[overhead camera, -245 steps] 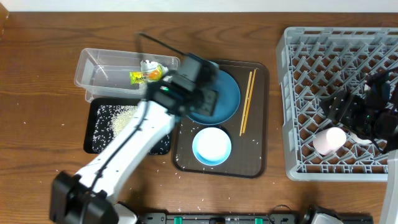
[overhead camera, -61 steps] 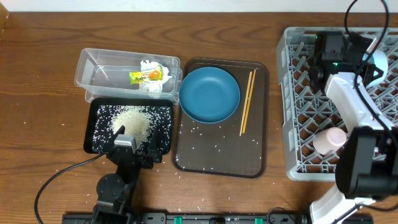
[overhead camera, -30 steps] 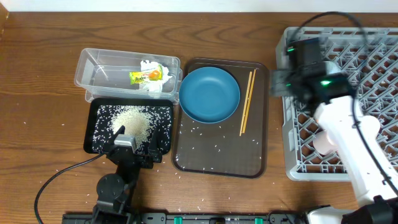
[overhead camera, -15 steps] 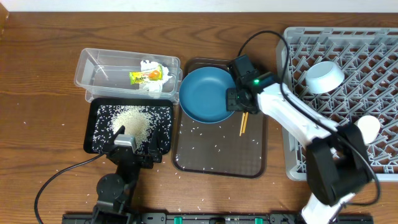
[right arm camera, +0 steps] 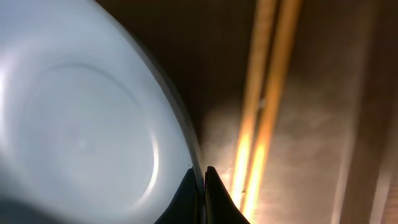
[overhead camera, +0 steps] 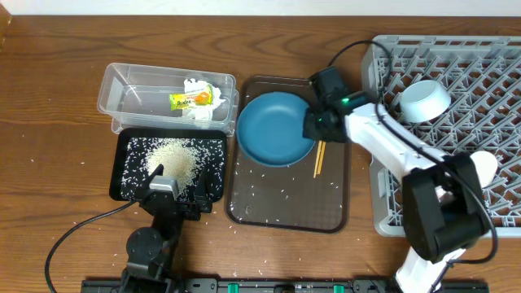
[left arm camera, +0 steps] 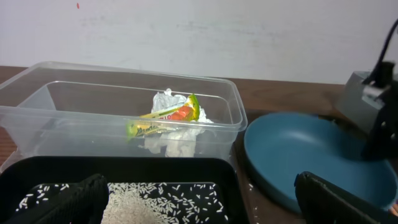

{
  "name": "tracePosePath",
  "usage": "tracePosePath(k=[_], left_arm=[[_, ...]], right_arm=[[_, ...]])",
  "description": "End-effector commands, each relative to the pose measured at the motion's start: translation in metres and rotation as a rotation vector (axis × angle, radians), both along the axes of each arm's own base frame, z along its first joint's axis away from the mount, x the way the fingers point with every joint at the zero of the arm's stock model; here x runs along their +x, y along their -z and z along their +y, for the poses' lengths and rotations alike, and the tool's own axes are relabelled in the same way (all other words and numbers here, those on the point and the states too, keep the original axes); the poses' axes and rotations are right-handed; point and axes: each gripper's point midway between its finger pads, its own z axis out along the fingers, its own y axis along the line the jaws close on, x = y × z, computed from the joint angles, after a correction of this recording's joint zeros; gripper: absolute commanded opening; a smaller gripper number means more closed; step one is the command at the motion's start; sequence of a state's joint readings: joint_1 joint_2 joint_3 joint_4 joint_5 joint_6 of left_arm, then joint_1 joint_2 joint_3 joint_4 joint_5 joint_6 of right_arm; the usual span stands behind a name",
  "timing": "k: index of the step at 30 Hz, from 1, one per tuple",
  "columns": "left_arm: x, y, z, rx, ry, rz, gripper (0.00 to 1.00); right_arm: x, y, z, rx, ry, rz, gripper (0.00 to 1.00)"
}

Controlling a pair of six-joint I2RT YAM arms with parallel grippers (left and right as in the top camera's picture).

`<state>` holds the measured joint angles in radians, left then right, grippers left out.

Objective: Sort waste into correct bins and load items into the dishwasher rack
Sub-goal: 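Reach the right gripper to the blue plate rim and grasp it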

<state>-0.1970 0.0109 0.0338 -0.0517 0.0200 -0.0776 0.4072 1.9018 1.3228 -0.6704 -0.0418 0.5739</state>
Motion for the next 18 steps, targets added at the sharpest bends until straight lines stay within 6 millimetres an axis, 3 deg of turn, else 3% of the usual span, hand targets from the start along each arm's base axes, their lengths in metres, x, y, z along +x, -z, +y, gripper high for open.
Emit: tracePosePath(k=[1,4,10,13,15,18], left_arm=[[0.000,0.017,0.002,0.011,-0.010,0.038,0.98],[0.000,0.017,0.002,0.011,-0.010,0.039,0.98],[0.000,0.017,0.002,0.011,-0.010,0.038,0.98],[0.000,0.017,0.002,0.011,-0.010,0.039,0.98],[0.000,0.017,0.002,0.011,-0.010,0.038,0.98],[0.000,0.017,0.002,0.011,-0.010,0.039,0.98]], right_arm=[[0.007,-0.020,-0.004,0.020,0.026,-0.049,0.01],[0.005,-0.014,-0.001,0.008,0.013,-0.039,0.01],[-0.002,0.016,0.004,-0.062,-0.008,0.007,0.18],[-0.004,0.024,0.003,-0.064,0.019,0.030,0.14],[-0.003,0.024,0.002,-0.063,0.024,0.029,0.01],[0.002,0.012,-0.003,-0.052,0.037,0.003,0.01]])
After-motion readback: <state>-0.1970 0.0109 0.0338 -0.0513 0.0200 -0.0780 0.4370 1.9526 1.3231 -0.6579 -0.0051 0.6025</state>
